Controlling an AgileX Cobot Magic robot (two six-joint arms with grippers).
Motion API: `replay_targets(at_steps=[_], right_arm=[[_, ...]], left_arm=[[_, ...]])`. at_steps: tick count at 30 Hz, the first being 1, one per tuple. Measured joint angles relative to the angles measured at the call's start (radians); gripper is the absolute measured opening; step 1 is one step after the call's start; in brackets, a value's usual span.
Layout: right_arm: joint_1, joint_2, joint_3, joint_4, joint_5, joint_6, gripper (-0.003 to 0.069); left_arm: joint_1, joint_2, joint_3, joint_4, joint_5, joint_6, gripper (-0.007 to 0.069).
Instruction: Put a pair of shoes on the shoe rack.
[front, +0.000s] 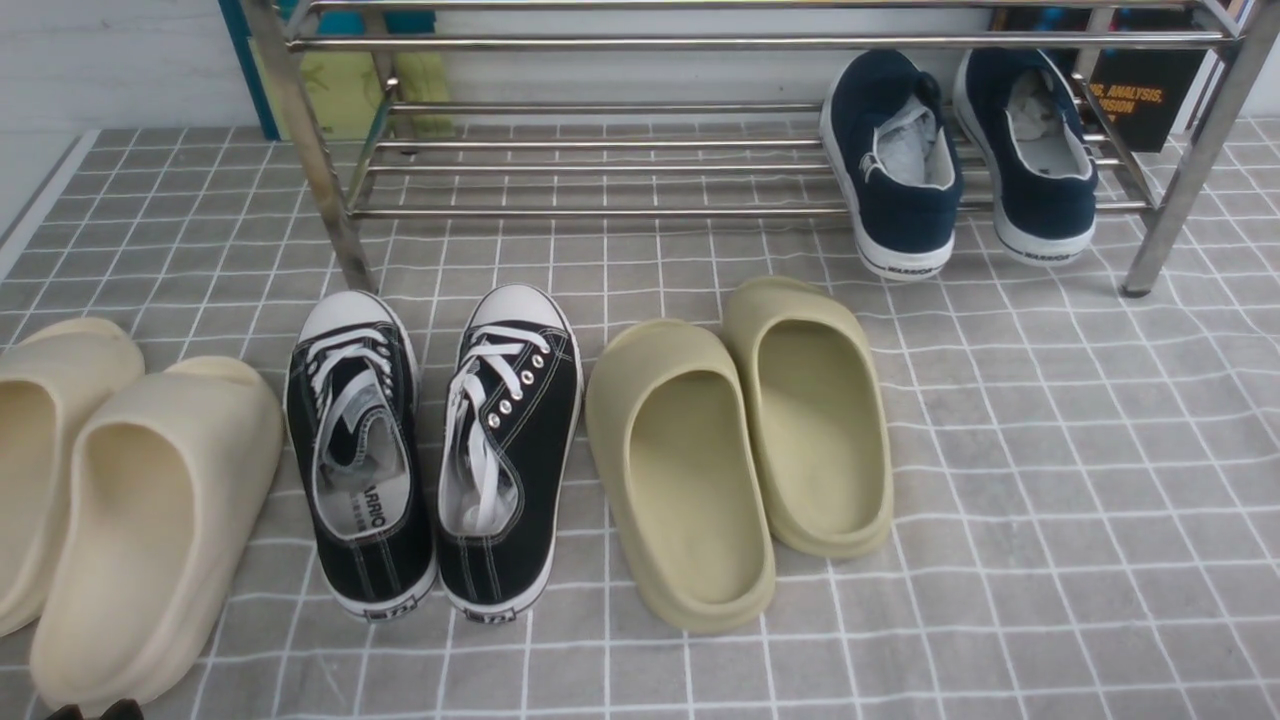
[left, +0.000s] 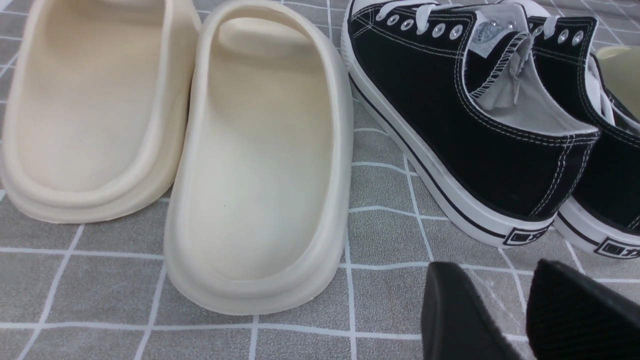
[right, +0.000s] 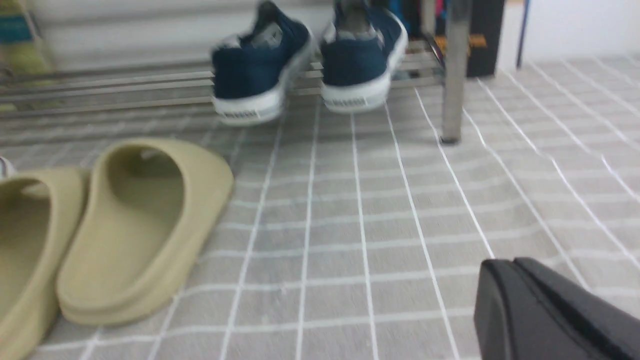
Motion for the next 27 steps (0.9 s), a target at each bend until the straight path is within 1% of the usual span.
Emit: replay_targets(at_steps=[1, 3, 6, 27], right_arm=[[0.0, 0.0, 0.0, 0.0, 0.01, 0.0, 0.0005], [-0.029, -0.001, 0.0, 0.018, 0.12, -0.003, 0.0005], [-0.035, -0.001, -0.007, 0.018, 0.16, -0.003, 0.0005], [-0.036, -0.001, -0.009, 0.018, 0.169, -0.003, 0.0015]], left_arm=[[0.0, 0.0, 0.0, 0.0, 0.0, 0.0, 0.0239], [0.0, 0.0, 0.0, 0.0, 0.001, 0.0, 0.0239], [0.0, 0.0, 0.0, 0.0, 0.001, 0.0, 0.0239], [0.0, 0.0, 0.0, 0.0, 0.001, 0.0, 0.0239]])
